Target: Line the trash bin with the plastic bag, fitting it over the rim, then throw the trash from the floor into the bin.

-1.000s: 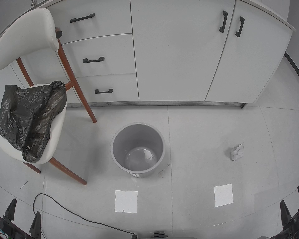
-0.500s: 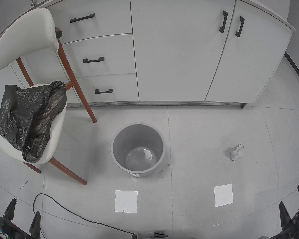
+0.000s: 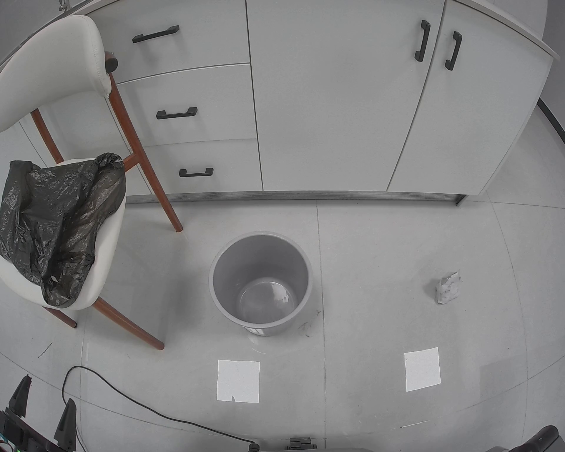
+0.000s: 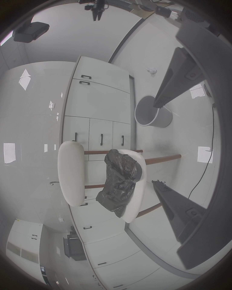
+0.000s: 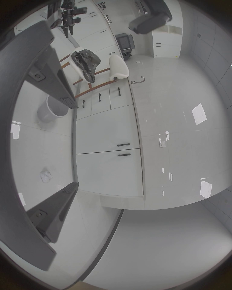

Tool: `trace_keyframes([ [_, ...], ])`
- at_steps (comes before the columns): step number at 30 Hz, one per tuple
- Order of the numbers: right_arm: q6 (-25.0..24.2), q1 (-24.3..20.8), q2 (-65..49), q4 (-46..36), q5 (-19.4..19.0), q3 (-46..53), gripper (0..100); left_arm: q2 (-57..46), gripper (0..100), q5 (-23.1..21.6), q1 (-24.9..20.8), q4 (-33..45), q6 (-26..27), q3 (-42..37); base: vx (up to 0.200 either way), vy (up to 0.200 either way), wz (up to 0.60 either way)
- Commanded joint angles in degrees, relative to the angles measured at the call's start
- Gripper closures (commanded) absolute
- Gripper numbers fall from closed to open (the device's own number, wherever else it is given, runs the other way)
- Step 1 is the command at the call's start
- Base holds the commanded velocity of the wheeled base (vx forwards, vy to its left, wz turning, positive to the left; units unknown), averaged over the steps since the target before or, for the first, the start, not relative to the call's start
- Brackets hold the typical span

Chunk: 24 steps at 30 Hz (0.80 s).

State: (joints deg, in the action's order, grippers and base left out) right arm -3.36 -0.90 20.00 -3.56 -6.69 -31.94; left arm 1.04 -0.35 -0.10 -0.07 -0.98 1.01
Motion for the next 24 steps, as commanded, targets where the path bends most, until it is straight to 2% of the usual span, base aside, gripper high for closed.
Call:
trace_keyframes([
  [1,4.42,1.96,12.69,-2.50,-0.16,-10.42,0,1.95,0,-4.66,-1.05,-3.35,0.45,5.14,0.000,0.000,0.00],
  [2,7.06,2.13,13.57,-2.68,-0.34,-11.48,0,9.16,0,-8.79,-3.15,-4.67,-1.49,12.70,0.000,0.000,0.00],
  [3,9.25,2.13,14.10,-2.86,-0.34,-11.92,0,15.75,0,-10.54,-4.82,-6.17,-3.16,19.55,0.000,0.000,0.00],
  [5,14.18,1.96,14.27,-4.26,-0.60,-12.18,0,27.44,0,-8.96,-5.62,-5.99,-4.83,34.76,0.000,0.000,0.00],
  [7,18.31,1.52,14.89,-6.81,-0.95,-13.06,0,36.76,0,-6.59,-5.35,-4.59,-4.83,46.45,0.000,0.000,0.00],
  [9,19.10,0.73,17.09,-10.33,-1.22,-15.17,0,43.88,0,-5.18,-5.00,-0.28,-4.56,55.15,0.000,0.000,0.00],
  [11,19.01,-1.21,20.60,-14.63,-3.24,-17.72,0,51.35,0,-5.27,-5.44,7.10,-4.12,63.76,0.000,0.000,0.00],
  [14,17.95,-4.46,25.61,-19.38,-4.82,-21.32,0,59.08,0,-5.36,-5.53,18.27,-3.95,70.09,0.000,0.000,0.00],
  [18,16.20,-4.99,31.67,-26.59,-5.52,-25.37,0,64.44,0,-5.10,-5.88,31.10,-3.77,68.69,0.000,0.000,0.00],
  [19,16.20,-4.99,31.67,-26.59,-5.52,-25.37,0,64.44,0,-5.10,-5.88,31.10,-3.77,68.69,0.000,0.000,0.00],
  [20,15.14,-5.95,34.40,-29.22,-6.49,-25.54,0,66.29,0,-4.92,-5.88,36.64,-3.77,67.28,0.000,0.000,0.00],
  [21,12.59,-6.22,36.33,-31.33,-8.42,-25.63,0,67.78,0,-4.83,-5.88,40.94,-3.24,66.84,0.000,0.000,0.00],
  [24,0.64,-7.62,40.11,-39.86,-15.72,-29.85,0,70.16,0,-4.92,-5.88,50.26,-0.26,68.16,0.000,0.000,0.00],
])
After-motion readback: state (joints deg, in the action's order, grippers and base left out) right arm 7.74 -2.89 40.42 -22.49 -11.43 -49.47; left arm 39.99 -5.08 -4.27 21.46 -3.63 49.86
